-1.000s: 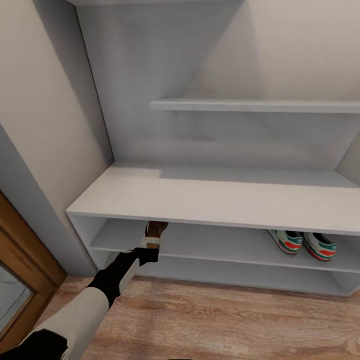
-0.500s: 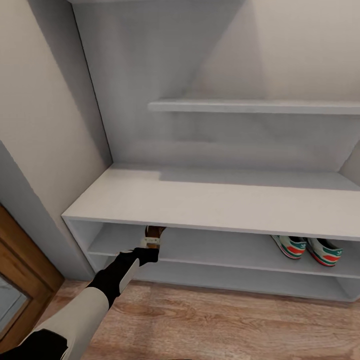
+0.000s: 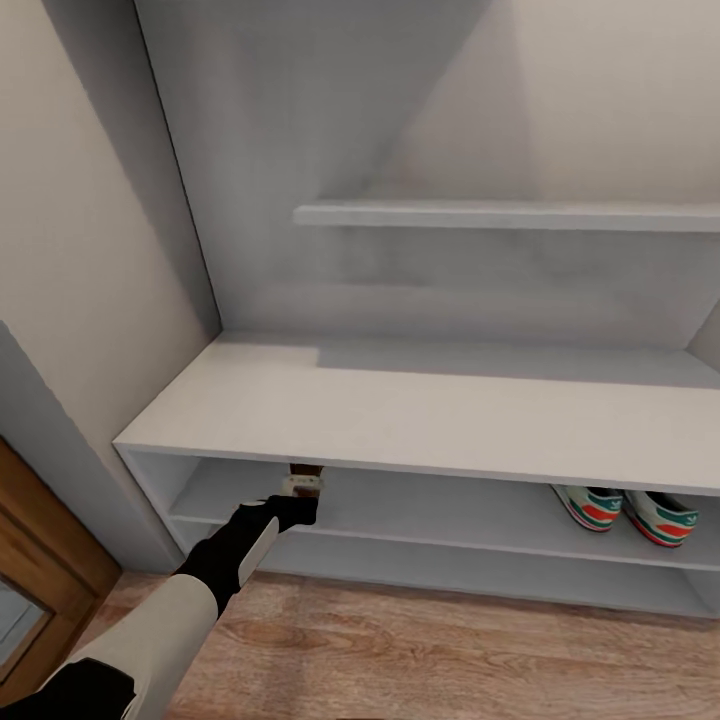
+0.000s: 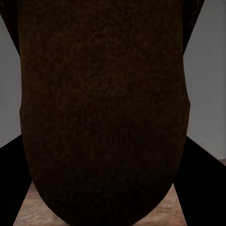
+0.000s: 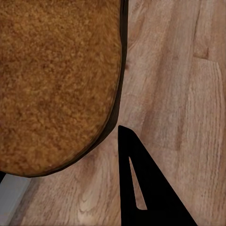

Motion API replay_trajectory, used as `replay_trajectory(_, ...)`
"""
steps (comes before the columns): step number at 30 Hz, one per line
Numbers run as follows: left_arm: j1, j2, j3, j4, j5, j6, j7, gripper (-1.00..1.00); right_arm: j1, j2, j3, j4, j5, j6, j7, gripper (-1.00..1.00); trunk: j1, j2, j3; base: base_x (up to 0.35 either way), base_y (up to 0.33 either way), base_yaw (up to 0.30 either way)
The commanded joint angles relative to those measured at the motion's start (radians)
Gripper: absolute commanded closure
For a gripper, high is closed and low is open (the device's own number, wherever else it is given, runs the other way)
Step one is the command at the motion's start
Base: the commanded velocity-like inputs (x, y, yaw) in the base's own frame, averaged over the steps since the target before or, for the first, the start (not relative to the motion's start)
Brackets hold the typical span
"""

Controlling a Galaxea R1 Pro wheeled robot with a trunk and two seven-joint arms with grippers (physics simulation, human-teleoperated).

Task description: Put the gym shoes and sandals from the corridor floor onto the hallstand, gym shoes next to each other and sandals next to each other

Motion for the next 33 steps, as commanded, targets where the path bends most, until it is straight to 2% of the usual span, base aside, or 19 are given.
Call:
replay_trajectory(1, 0.000, 0.000, -0.002, -0.001, 0.004, 0.005, 0.000, 1.00, -0.003, -0.001, -0.002, 0.003, -0.002, 0.001, 0.001, 1.00, 0.000, 0.000, -0.001, 0.009, 0.000, 0.000)
replay_trajectory(12, 0.000, 0.000, -0.002, -0.001, 0.004, 0.005, 0.000, 1.00, -0.003, -0.001, -0.002, 0.003, -0.003, 0.001, 0.001, 1.00, 0.000, 0.000, -0.001, 0.137, 0.000, 0.000)
replay_trajectory(25, 0.000, 0.000, -0.003, -0.001, 0.005, 0.005, 0.000, 1.00, -0.003, 0.000, -0.002, 0.003, -0.003, 0.001, 0.001, 1.00, 0.000, 0.000, -0.001, 0.009, 0.000, 0.000)
replay_trajectory(26, 0.000, 0.000, -0.003, -0.001, 0.004, 0.006, 0.000, -1.00, -0.003, 0.000, -0.002, 0.003, -0.003, 0.001, 0.001, 1.00, 0.000, 0.000, -0.001, 0.000, 0.000, 0.000)
replay_trajectory(33, 0.000, 0.000, -0.002, -0.003, 0.004, 0.005, 0.000, -1.00, -0.003, -0.001, -0.002, 0.003, -0.003, 0.001, 0.001, 1.00, 0.000, 0.000, -0.001, 0.000, 0.000, 0.000)
